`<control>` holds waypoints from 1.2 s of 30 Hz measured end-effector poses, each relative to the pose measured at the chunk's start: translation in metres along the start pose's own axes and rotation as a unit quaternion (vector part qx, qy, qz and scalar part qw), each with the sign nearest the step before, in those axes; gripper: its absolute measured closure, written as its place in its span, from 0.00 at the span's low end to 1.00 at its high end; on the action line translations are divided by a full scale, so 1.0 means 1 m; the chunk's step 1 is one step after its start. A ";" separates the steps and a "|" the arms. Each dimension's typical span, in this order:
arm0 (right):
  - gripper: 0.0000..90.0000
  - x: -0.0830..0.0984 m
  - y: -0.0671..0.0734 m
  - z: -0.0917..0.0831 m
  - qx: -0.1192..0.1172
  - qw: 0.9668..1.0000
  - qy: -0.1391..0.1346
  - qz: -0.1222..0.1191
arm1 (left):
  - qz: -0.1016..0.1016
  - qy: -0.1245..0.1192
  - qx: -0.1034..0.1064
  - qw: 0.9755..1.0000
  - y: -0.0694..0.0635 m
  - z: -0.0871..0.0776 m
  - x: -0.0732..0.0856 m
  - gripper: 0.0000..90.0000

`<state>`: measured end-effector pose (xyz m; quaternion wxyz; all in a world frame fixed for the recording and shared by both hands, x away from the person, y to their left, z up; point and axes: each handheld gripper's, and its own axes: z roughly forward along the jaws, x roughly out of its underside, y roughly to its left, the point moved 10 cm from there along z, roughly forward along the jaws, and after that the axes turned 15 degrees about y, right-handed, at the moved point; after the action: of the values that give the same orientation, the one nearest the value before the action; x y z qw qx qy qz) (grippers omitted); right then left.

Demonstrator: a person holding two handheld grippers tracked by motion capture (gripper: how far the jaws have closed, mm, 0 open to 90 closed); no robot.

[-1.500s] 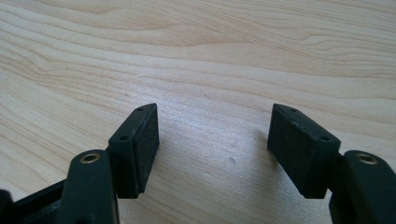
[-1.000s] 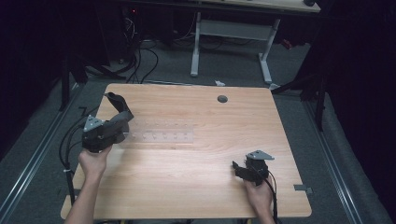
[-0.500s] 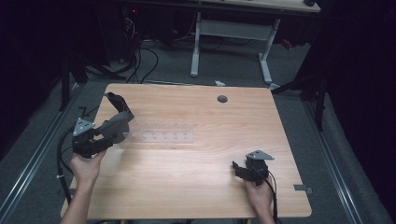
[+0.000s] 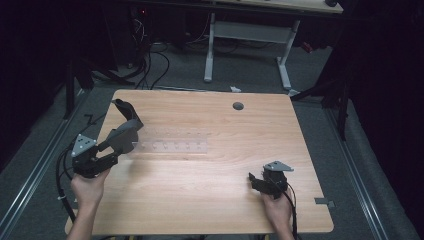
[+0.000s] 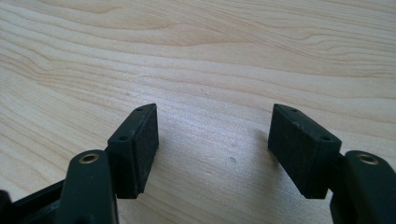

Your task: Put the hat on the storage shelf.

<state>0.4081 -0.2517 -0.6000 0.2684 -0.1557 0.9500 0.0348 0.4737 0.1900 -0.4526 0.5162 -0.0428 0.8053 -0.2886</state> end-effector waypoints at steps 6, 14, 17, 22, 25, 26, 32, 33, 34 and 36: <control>0.37 0.000 0.000 0.000 0.000 1.000 0.000 0.000 | 0.003 -0.006 0.007 1.000 -0.007 -0.009 0.003 0.49; 0.37 0.000 0.000 0.000 0.000 1.000 0.000 0.000 | 0.009 0.001 0.022 1.000 -0.019 -0.017 0.010 0.49; 0.37 0.000 0.000 0.000 0.000 1.000 0.000 0.000 | 0.008 0.001 0.026 1.000 -0.021 -0.021 0.012 0.49; 0.37 0.000 0.000 0.000 0.000 1.000 0.000 0.001 | 0.002 0.004 0.031 1.000 -0.023 -0.024 0.016 0.48; 0.37 0.000 0.000 0.000 0.000 1.000 0.000 0.001 | 0.000 0.006 0.027 1.000 -0.023 -0.023 0.020 0.48; 0.37 0.000 0.000 0.000 0.000 1.000 0.000 0.000 | 0.000 0.008 0.028 1.000 -0.024 -0.023 0.021 0.48; 0.37 0.000 0.000 0.000 0.000 1.000 0.000 0.000 | 0.004 0.016 0.036 0.999 -0.032 -0.021 0.029 0.48; 0.37 0.000 0.000 0.000 0.000 1.000 0.000 0.000 | 0.004 0.017 0.038 0.999 -0.034 -0.021 0.030 0.48; 0.37 0.000 0.000 0.000 0.000 1.000 0.000 0.000 | 0.004 0.018 0.040 0.999 -0.035 -0.021 0.031 0.48; 0.37 0.000 0.000 0.000 0.000 1.000 0.000 0.000 | 0.004 0.022 0.043 0.999 -0.038 -0.020 0.034 0.47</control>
<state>0.4082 -0.2517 -0.6000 0.2686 -0.1556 0.9500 0.0344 0.4320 0.1547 -0.4545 0.5011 -0.0108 0.8034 -0.3215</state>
